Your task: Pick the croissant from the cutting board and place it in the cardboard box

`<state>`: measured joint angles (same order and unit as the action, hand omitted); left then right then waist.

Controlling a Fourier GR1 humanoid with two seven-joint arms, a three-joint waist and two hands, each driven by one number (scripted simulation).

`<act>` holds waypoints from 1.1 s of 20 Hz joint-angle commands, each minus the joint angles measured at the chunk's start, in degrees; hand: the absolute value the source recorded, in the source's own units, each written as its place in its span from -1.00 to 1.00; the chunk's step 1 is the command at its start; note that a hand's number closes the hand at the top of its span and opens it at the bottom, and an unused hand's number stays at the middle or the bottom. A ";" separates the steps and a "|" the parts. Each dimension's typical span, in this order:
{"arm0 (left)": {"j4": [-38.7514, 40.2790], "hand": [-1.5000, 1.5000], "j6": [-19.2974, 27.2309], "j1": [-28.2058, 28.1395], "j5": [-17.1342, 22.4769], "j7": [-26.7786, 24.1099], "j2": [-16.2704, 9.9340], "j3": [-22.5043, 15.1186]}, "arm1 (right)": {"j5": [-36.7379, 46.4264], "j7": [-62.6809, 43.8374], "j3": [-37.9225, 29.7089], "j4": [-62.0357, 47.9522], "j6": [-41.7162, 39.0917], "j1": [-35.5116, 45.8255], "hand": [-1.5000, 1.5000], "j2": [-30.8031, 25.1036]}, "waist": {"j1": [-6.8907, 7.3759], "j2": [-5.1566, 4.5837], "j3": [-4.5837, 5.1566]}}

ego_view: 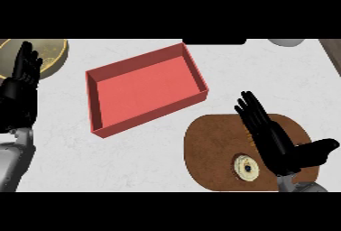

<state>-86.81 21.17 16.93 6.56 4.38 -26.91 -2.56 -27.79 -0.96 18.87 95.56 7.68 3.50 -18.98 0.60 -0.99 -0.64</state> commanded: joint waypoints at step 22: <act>10.96 0.00 -4.46 -9.68 -5.93 -0.48 -3.50 -3.31 | 27.11 54.96 -2.77 -28.10 -41.59 16.30 -1.00 -28.24 | 2.76 -0.20 0.25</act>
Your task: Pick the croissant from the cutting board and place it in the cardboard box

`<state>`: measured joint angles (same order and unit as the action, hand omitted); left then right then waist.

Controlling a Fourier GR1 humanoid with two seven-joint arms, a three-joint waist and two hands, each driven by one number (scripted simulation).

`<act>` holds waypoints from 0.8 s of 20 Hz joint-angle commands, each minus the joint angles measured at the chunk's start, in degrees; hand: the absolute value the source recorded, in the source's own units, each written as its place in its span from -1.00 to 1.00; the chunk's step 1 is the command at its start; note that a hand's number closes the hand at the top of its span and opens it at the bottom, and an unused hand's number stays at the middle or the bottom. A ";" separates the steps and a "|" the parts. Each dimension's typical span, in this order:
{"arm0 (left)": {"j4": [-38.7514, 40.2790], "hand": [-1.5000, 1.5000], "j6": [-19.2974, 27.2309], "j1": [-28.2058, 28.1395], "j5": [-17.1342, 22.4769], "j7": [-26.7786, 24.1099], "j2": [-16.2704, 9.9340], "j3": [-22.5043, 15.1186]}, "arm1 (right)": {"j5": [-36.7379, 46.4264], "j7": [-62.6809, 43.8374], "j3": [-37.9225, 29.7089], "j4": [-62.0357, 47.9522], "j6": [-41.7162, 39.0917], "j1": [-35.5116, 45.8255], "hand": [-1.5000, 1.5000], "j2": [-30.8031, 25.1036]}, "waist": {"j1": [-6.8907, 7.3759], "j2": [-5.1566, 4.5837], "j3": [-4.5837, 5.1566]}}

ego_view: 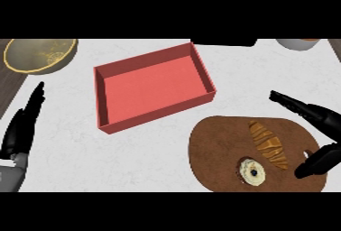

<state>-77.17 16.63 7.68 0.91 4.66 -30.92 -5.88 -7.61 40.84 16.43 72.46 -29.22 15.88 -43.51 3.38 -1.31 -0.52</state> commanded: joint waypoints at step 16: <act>2.48 0.00 -0.16 -0.45 -2.51 -2.08 2.01 -0.16 | 39.11 18.29 22.20 -19.48 6.59 22.81 -1.00 -2.62 | -0.82 0.79 0.48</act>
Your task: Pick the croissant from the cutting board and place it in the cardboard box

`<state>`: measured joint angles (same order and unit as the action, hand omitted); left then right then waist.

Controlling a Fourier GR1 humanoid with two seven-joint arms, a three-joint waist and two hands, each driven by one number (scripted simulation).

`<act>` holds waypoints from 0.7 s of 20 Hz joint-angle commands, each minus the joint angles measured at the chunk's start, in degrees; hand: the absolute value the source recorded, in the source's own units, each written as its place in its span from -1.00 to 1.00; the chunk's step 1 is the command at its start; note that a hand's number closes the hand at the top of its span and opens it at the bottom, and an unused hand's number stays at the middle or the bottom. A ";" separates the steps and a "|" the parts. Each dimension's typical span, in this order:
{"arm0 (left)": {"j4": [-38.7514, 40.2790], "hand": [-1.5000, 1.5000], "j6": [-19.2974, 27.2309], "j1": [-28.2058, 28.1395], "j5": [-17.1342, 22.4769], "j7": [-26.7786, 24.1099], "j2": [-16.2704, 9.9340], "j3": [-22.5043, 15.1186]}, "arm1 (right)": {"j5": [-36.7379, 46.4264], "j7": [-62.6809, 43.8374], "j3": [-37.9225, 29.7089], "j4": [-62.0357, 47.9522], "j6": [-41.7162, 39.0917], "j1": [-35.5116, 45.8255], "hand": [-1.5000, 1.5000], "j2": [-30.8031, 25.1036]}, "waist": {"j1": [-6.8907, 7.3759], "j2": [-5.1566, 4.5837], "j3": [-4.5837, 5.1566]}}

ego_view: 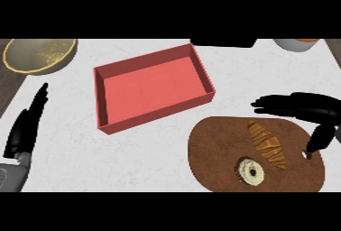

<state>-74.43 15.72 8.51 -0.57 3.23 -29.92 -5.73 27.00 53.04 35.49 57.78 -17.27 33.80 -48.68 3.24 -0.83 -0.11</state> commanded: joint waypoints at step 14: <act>-2.72 0.00 -2.95 -2.80 -1.32 2.03 -0.43 5.32 | 15.74 9.85 3.58 -19.11 3.82 7.39 -1.00 12.25 | -2.54 0.70 0.09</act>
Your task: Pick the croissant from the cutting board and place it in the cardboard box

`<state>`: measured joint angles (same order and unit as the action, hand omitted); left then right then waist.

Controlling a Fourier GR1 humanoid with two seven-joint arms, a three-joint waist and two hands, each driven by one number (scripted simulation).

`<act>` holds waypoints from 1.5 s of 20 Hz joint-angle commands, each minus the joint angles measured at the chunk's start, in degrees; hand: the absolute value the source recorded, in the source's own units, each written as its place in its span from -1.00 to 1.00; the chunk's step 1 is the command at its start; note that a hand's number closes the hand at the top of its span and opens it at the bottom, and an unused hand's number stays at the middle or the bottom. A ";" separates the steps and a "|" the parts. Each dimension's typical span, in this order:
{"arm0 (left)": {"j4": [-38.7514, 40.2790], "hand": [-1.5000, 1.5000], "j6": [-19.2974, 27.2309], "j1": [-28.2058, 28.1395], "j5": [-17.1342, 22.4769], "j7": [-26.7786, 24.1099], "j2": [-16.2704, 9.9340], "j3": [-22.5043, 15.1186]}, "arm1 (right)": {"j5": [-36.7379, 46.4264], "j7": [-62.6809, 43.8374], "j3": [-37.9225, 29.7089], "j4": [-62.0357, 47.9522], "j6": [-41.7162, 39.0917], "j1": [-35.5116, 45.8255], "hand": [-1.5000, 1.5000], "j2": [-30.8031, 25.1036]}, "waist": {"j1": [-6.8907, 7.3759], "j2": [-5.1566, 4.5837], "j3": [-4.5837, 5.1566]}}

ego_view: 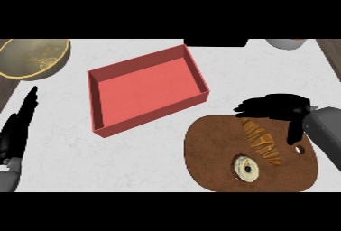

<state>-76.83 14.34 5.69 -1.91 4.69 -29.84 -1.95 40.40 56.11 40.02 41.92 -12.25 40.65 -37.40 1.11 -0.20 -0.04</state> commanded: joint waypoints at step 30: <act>-0.59 0.00 -3.31 0.00 -5.64 0.83 3.94 4.98 | 9.13 -3.58 -2.77 8.78 -2.97 -8.83 1.00 3.63 | -0.76 0.18 0.03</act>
<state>-75.28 10.71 5.58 -5.83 3.19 -26.63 2.97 47.17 51.96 39.69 53.86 -14.04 32.31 -36.73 0.21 0.06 0.06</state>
